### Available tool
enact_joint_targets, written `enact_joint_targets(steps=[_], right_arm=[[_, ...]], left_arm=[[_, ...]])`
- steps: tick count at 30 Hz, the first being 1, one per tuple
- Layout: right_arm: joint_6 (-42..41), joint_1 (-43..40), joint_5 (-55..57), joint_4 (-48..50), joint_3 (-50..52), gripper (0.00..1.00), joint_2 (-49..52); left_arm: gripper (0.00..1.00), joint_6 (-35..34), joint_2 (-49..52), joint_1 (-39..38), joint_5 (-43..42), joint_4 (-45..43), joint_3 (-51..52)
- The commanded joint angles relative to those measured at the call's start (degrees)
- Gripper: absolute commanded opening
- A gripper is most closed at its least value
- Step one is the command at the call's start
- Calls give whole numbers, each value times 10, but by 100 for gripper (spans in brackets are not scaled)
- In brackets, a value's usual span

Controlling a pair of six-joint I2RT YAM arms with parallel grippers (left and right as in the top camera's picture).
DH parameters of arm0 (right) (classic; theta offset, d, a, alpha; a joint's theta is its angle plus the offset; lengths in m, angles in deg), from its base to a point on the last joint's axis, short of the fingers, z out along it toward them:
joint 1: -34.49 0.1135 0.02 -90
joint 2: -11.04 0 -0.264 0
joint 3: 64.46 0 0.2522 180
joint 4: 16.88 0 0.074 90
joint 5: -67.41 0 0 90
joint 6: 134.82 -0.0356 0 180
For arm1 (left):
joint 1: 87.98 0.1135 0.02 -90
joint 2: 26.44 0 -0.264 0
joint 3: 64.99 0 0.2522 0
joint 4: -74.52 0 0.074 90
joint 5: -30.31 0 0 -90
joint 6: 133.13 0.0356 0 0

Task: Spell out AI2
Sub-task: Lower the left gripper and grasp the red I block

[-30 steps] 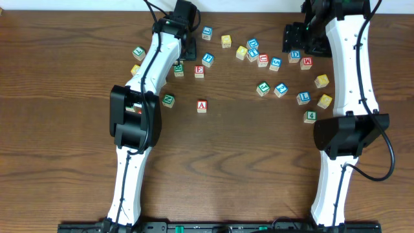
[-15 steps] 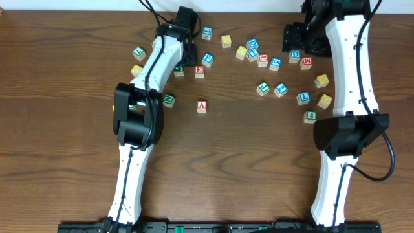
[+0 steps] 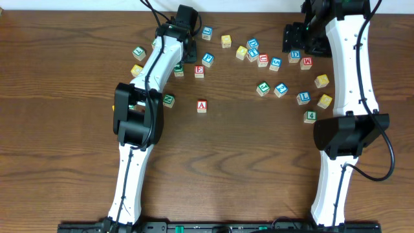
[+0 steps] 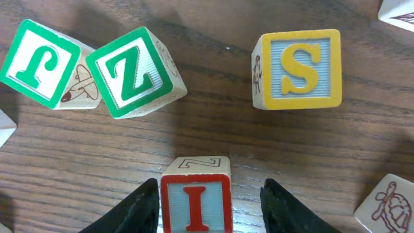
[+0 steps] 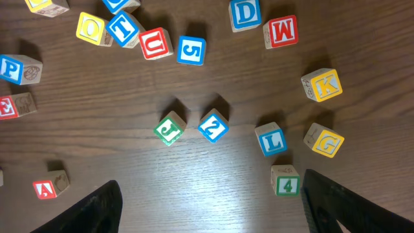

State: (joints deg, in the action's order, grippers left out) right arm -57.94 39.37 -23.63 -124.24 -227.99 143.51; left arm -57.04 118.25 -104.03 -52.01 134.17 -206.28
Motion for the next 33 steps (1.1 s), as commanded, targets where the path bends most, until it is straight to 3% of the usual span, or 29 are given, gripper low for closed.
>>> enact_joint_targets(steps=[1,7,13,20,33], right_arm=[[6,5,7,-1,3,84,-10],[6,5,7,-3,3,83,-10],[6,5,7,-3,3,83,-10],[6,5,7,-3,3,84,-10],[6,5,11,-2,3,84,-10]], left_arm=[[50,-2,12,5,6,-7,15],[50,-2,12,10,6,-16,24],[37,-2,12,10,6,-17,24],[29,-2,12,10,6,-17,24],[28,-2,-40,8,5,0,23]])
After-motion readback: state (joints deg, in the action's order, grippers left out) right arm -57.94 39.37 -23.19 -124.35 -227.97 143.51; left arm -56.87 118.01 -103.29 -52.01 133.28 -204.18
